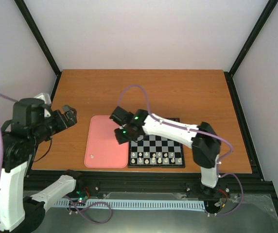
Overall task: Set up the chess pieces on the board
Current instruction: Pick up the chess piece from the storage box.
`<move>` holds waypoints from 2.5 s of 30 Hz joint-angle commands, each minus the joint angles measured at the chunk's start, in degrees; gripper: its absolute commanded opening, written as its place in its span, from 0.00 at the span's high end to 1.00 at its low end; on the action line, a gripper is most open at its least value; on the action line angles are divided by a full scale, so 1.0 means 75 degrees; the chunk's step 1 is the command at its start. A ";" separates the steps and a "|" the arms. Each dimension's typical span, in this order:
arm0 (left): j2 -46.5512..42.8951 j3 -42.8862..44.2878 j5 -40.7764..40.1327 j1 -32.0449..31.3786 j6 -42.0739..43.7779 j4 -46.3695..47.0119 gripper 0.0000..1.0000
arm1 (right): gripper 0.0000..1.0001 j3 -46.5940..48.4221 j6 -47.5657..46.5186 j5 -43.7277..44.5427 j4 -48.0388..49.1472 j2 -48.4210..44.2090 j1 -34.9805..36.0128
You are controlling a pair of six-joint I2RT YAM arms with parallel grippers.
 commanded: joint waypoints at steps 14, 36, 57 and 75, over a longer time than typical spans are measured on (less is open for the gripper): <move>-0.0527 0.0386 0.0147 0.0051 0.0026 -0.0676 0.00 | 0.59 0.5475 -0.0479 -0.1357 -0.0326 0.4388 0.1355; -0.0684 0.0182 0.0151 0.0051 0.0057 -0.0832 0.00 | 0.67 0.5701 -0.0345 -0.1330 -0.0490 0.5084 0.1374; -0.0910 -0.0183 0.0226 0.0051 -0.0164 -0.0753 0.00 | 0.95 0.5560 -0.0484 -0.0989 -0.0739 0.4791 0.1370; -0.0855 -0.0254 0.0244 0.0051 -0.0185 -0.0569 0.00 | 0.96 0.1733 -0.0030 0.0298 -0.0221 0.1342 0.0555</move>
